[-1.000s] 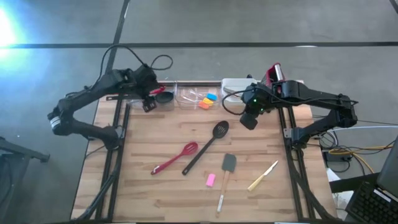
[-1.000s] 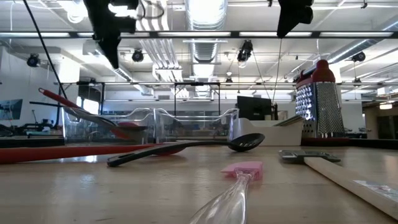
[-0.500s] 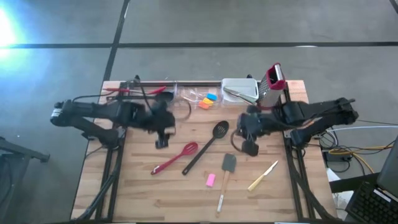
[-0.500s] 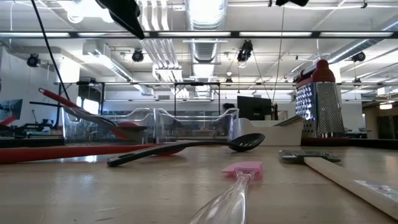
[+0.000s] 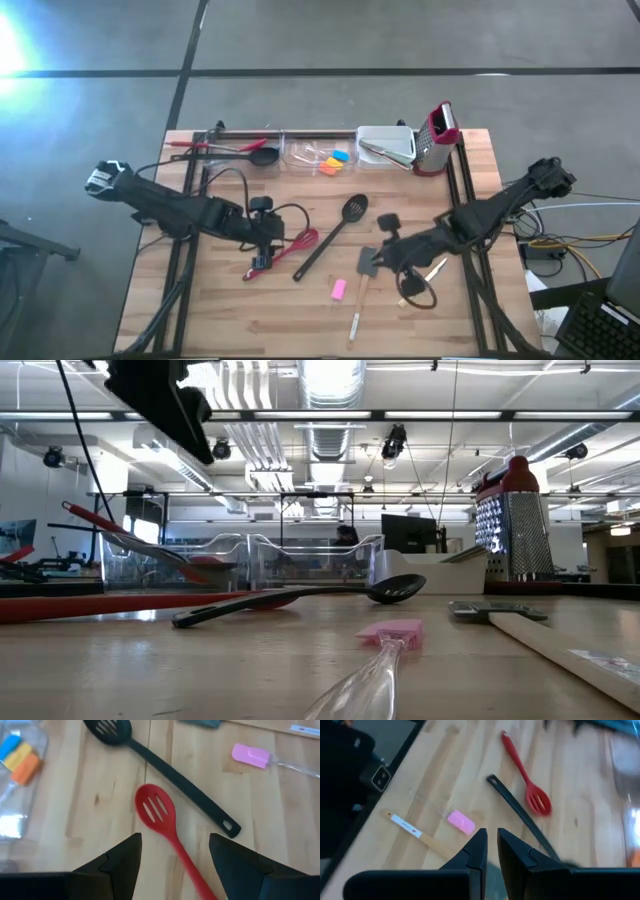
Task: Pick & Place Kitchen Items
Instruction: Put the gray spatula into the right transparent bin
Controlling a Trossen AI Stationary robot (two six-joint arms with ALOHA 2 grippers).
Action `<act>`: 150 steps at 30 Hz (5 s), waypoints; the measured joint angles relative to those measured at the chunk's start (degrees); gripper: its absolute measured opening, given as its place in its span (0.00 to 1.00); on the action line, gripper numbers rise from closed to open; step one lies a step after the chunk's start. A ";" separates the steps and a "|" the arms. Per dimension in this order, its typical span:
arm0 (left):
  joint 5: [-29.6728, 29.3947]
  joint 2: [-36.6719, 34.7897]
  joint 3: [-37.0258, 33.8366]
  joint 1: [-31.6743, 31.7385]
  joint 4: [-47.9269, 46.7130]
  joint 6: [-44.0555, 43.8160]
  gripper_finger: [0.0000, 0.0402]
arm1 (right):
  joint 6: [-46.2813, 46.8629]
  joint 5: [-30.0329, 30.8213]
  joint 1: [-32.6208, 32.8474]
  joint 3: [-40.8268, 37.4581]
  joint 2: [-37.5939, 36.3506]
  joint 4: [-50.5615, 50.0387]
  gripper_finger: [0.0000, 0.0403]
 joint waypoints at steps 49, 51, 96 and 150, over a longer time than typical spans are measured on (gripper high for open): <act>1.26 -3.04 -9.29 0.01 11.65 1.83 0.59 | -30.47 -10.32 3.49 22.27 46.78 -15.48 0.35; 1.25 -3.04 -9.29 0.00 11.61 1.83 0.59 | -30.45 -10.33 3.46 23.64 47.85 -16.41 0.34; 1.24 -3.04 -9.31 0.00 10.07 1.34 0.59 | -11.46 -7.67 3.36 34.66 45.00 -36.52 0.10; -15.11 -25.86 -9.31 0.02 -3.16 2.91 0.59 | -8.01 -23.48 -60.72 38.25 35.44 10.81 0.10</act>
